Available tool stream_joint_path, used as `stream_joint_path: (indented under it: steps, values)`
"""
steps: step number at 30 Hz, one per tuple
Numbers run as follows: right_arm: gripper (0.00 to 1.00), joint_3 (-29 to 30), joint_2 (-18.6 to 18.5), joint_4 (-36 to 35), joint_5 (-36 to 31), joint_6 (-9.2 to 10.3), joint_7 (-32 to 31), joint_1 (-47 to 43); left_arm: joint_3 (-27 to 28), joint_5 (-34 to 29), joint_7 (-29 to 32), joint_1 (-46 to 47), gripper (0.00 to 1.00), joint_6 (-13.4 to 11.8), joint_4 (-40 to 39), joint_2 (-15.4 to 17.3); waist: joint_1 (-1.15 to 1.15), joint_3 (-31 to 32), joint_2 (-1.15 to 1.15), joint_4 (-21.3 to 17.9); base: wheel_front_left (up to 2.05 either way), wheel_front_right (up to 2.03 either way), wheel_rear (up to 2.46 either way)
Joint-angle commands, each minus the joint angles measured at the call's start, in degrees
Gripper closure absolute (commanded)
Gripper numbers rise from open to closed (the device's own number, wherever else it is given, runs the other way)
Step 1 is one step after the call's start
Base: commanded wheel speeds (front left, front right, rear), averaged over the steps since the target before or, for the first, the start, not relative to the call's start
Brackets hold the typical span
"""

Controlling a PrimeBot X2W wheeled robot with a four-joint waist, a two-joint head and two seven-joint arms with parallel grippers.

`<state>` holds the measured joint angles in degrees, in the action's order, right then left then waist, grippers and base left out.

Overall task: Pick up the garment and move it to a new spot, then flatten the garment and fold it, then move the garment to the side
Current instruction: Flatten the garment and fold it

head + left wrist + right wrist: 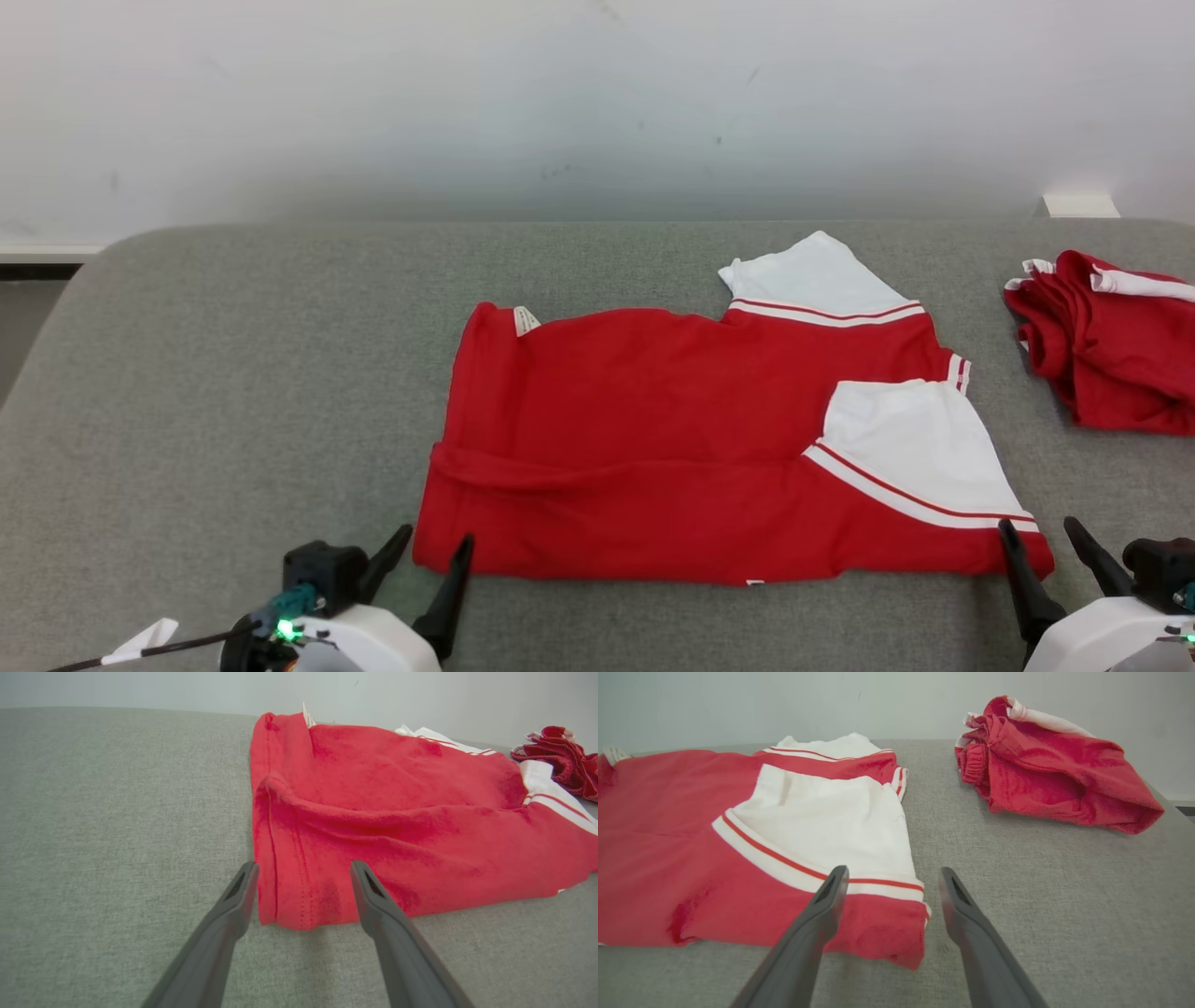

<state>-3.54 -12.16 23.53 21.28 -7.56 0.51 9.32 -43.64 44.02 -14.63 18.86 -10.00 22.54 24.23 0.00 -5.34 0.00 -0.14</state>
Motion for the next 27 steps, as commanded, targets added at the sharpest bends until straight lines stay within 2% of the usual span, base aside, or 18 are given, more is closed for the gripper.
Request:
stream_joint_path:
  steps: [1, 7, 14, 15, 16, 17, 18, 19, 20, 21, 27]
  values:
    - [0.0, -0.3, -0.5, 2.6, 0.7, 0.16, -0.2, 1.3, -0.5, -0.5, 0.4, 1.2, 0.0, 0.5, 1.4, -0.5, 0.0, -0.3, 0.0, 0.1, 0.0, 0.0, 0.0]
    - [0.0, -1.1, -0.5, 10.2, 2.2, 0.17, -0.3, 4.1, -1.7, 0.3, 2.8, 2.9, 0.0, 1.8, 5.6, -1.7, 0.0, -1.0, 0.0, 0.5, 0.0, 0.0, 0.0]
    - [0.0, -3.7, -0.2, 14.2, 3.9, 0.17, -0.7, 5.3, -1.3, 1.0, 3.6, 4.0, 0.0, 1.7, 8.6, -2.2, 0.0, -1.1, 0.0, 0.5, 0.0, 0.0, 0.0]
    - [0.19, -4.2, -0.3, 14.7, 4.3, 0.16, -0.6, 5.5, -1.4, 1.2, 3.8, 4.1, 0.0, 2.0, 8.9, -2.3, 0.0, -1.0, 0.0, 0.5, 0.0, 0.0, 0.0]
    - [0.51, -4.9, -0.4, 15.0, 4.6, 0.17, -0.5, 5.5, -1.5, 1.4, 4.1, 4.2, 0.0, 2.4, 9.2, -2.4, 0.0, -1.0, 0.0, 0.5, 0.0, 0.0, 0.0]
    - [0.61, -5.5, -0.6, 15.3, 5.0, 0.17, -0.3, 5.6, -1.8, 1.6, 4.7, 4.3, 0.13, 2.8, 9.5, -2.4, 0.0, -0.9, 0.0, 0.5, 0.0, 0.0, 0.0]
    - [0.74, -6.0, -0.9, 15.5, 5.2, 0.17, -0.1, 5.8, -2.2, 1.7, 5.1, 4.3, 0.39, 3.2, 9.7, -2.5, 0.0, -0.8, 0.0, 0.4, 0.0, 0.0, 0.0]
    - [1.0, -6.4, -1.4, 15.6, 5.4, 0.18, 0.6, 6.0, -2.3, 1.9, 5.4, 4.3, 0.57, 3.6, 9.9, -2.5, 0.0, -0.7, 0.0, 0.4, 0.0, 0.0, 0.0]
    - [1.0, -6.7, -1.8, 15.8, 5.7, 0.18, 1.0, 6.3, -2.4, 1.9, 5.4, 4.4, 0.83, 3.8, 9.9, -2.5, 0.0, -0.6, 0.0, 0.4, 0.0, 0.0, 0.0]
    - [1.0, -6.9, -2.1, 15.8, 6.0, 0.18, 1.5, 6.6, -2.3, 1.9, 5.2, 4.5, 1.0, 3.9, 9.9, -2.5, 0.0, -0.5, 0.0, 0.4, 0.0, 0.0, 0.0]
    - [1.0, -8.2, -3.9, 13.5, 8.1, 0.17, 3.6, 6.2, -2.1, 2.4, 5.5, 4.4, 1.0, 4.4, 8.2, -1.3, 0.0, 0.8, 0.0, 0.6, 0.0, 0.0, 0.0]
